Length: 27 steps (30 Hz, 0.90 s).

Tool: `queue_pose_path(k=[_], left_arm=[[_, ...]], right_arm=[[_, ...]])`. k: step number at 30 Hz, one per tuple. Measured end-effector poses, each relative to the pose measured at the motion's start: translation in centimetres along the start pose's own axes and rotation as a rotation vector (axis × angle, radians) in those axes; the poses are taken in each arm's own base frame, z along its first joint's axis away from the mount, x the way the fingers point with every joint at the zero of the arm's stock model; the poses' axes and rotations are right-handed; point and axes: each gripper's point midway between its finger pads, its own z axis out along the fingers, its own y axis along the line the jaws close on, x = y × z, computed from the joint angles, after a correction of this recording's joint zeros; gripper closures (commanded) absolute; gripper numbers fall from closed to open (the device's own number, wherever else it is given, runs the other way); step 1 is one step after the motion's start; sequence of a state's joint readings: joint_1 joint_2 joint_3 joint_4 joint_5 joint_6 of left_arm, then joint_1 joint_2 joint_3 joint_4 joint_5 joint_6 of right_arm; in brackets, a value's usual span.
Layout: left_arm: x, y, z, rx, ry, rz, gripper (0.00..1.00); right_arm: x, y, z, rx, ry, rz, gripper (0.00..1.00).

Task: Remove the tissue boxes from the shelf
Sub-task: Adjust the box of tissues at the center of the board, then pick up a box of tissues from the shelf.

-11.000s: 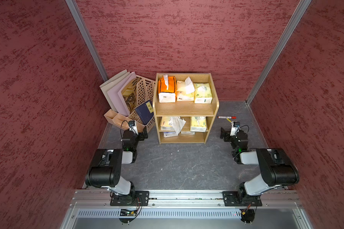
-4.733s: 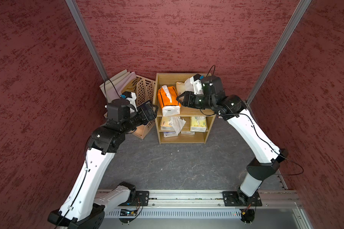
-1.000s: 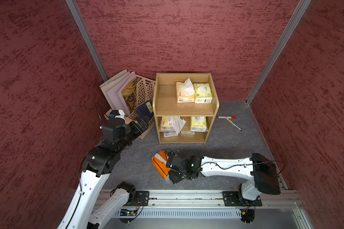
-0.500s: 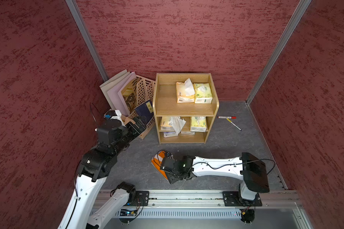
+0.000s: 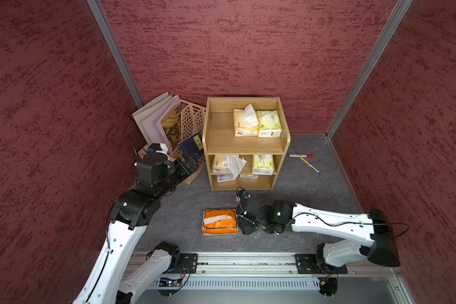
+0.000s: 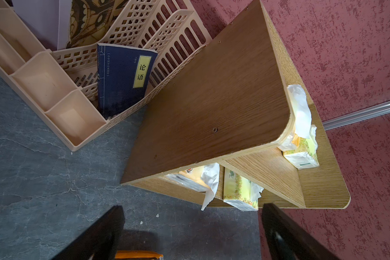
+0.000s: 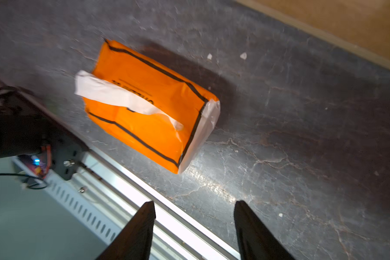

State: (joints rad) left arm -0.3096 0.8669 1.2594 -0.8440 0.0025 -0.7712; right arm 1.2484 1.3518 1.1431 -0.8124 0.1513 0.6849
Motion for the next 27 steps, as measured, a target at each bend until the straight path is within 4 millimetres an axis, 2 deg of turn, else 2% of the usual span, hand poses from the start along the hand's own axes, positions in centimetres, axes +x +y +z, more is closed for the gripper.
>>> queue_pose_path(k=[3,10,14,17,19,23,27], left_arm=[[-0.3,-0.7,0.0,0.014,0.004,0.023,0.0],[-1.7,-4.0,0.4,0.091,0.001,0.091,0.0],[-1.3,-5.4,1.5,0.128,0.027,0.12,0.0],[-0.8,-6.2,2.4,0.145,0.047,0.136,0.0],[-0.4,-6.5,2.9,0.151,0.062,0.143,0.0],[0.2,-7.1,3.5,0.166,0.08,0.157,0.0],[0.4,-7.3,3.5,0.171,0.081,0.167,0.0]], right_arm=[[-2.9,0.3,-4.8,-0.066,-0.143,0.025,0.41],[-12.8,0.1,-17.7,-0.127,-0.531,0.113,0.4],[-18.1,-1.2,-22.3,-0.085,-0.663,0.184,0.4],[-21.5,-2.0,-23.3,-0.037,-0.706,0.222,0.41],[-23.3,-2.6,-23.1,-0.003,-0.716,0.24,0.41],[-25.7,-4.8,-20.8,0.059,-0.69,0.29,0.43],[-27.3,-6.8,-18.7,0.085,-0.656,0.335,0.43]])
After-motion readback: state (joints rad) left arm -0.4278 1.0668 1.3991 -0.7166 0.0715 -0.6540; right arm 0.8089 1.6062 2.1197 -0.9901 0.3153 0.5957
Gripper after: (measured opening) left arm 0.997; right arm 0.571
